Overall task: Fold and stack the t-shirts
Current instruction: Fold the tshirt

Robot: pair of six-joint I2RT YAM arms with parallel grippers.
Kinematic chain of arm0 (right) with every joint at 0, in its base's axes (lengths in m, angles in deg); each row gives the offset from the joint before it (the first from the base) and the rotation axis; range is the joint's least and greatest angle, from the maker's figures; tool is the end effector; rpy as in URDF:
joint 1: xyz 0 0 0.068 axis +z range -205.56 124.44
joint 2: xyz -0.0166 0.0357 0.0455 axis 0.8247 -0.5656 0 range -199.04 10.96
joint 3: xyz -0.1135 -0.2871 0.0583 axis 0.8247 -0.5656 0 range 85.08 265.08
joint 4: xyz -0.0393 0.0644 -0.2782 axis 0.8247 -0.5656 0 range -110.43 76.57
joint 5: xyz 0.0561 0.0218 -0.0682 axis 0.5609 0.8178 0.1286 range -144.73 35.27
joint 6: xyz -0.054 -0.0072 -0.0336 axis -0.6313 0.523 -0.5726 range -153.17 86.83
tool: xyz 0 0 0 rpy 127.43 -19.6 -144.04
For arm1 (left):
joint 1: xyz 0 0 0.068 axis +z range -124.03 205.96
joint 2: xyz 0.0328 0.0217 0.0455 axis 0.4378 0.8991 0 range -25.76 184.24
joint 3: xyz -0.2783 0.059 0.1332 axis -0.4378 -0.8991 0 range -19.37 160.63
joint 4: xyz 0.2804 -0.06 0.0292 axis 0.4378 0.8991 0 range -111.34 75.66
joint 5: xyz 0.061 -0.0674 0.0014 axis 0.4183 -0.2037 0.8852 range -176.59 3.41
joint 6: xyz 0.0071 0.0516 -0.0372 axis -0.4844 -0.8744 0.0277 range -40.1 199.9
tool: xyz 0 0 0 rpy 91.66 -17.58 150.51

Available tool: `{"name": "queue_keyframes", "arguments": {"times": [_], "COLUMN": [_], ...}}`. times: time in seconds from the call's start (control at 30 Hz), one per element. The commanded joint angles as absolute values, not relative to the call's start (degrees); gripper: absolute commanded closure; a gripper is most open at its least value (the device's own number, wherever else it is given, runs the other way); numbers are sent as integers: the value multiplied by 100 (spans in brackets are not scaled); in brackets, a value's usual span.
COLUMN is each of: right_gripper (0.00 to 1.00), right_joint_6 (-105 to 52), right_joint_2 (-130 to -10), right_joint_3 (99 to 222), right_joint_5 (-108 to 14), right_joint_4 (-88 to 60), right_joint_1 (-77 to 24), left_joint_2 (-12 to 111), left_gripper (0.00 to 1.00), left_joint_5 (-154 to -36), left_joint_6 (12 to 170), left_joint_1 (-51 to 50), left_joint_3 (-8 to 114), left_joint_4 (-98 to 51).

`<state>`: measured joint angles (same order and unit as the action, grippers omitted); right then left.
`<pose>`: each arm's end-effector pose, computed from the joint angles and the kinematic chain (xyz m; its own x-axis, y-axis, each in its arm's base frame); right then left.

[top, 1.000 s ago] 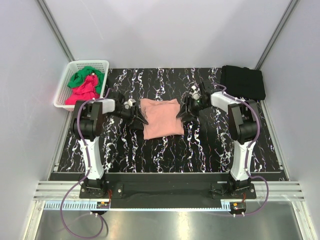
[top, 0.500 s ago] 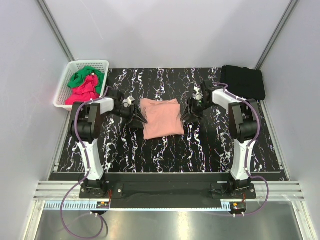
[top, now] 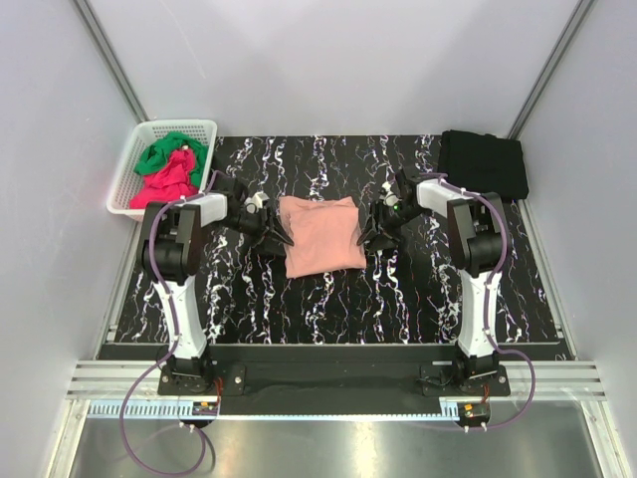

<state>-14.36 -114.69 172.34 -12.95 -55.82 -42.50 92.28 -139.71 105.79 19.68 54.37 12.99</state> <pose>0.4485 0.1379 0.1303 -0.9980 0.0154 0.0605 0.0523 0.7367 0.6742 0.4152 -0.0856 0.1343 -0.9738 -0.1564 0.1650 -0.2253 0.5680 -0.7916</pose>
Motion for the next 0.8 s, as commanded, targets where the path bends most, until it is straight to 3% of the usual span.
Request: {"name": "queue_keyframes", "arguments": {"times": [0.0, 0.77], "right_gripper": [45, 45], "right_joint_6": [-1524, -1454], "right_joint_2": [-11604, -11719], "right_joint_3": [17499, 17578], "right_joint_5": [-1017, -956], "right_joint_4": [-5614, -5579], "right_joint_1": [-4237, -4237], "left_joint_2": [9333, 9755], "left_gripper": [48, 47], "left_joint_5": [-13906, -13185], "left_joint_6": [10530, 10319], "left_joint_1": [1990, 1955], "left_joint_3": [5657, 5929], "left_joint_4": [1338, 1909]}}
